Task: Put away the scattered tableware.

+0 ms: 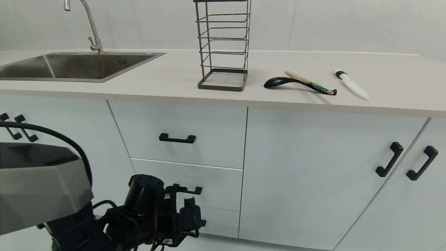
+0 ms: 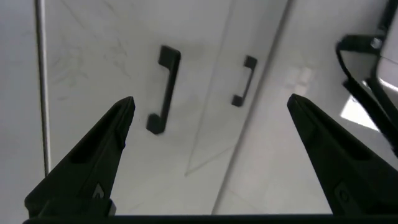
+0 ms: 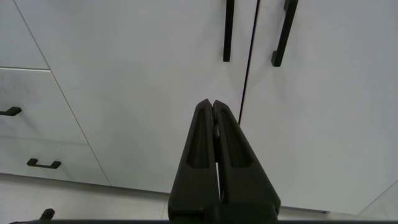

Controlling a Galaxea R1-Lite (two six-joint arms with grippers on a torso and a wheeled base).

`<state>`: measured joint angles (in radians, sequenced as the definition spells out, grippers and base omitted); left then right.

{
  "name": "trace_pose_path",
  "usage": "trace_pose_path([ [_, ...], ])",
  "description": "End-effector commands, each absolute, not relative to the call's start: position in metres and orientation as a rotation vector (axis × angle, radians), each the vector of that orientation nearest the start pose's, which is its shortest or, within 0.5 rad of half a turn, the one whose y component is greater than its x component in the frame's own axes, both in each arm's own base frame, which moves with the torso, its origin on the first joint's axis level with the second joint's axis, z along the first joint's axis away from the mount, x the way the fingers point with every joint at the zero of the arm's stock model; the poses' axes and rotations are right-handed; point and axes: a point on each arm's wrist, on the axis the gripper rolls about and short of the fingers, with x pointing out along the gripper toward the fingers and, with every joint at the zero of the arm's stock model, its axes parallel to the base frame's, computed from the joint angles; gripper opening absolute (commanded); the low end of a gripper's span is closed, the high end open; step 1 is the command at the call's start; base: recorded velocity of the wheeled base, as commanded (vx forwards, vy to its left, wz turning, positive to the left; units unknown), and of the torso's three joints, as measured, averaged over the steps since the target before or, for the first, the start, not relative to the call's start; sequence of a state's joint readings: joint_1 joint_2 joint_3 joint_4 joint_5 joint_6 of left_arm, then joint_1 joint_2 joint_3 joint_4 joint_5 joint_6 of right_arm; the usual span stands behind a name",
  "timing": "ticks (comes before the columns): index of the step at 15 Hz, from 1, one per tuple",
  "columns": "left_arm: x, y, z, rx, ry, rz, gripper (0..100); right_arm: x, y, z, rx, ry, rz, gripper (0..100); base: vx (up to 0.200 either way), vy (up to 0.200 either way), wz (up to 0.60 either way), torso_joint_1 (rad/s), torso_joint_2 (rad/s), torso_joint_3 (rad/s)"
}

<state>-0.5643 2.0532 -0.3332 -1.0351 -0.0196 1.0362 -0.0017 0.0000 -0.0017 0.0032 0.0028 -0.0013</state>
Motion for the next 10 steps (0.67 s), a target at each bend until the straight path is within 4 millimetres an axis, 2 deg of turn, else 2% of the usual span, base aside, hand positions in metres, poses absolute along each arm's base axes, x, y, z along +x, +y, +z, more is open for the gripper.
trace_pose_path([
  [1, 0.236, -0.139, -0.018, 1.140, 0.356, -0.848, 100, -0.023, 0.000, 0.076, -0.002, 0.003, 0.002, 0, 0.000, 0.000, 0.00, 0.000, 0.00, 0.000],
  [3, 0.243, -0.137, -0.022, 1.127, 0.326, -0.813, 100, -0.023, 0.000, 0.076, -0.002, 0.003, 0.002, 0, 0.000, 0.000, 0.00, 0.000, 0.00, 0.000],
  [10, 0.247, -0.131, -0.031, 1.121, 0.360, -0.817, 100, -0.023, 0.000, 0.076, -0.002, 0.003, 0.002, 0, 0.000, 0.000, 0.00, 0.000, 0.00, 0.000],
])
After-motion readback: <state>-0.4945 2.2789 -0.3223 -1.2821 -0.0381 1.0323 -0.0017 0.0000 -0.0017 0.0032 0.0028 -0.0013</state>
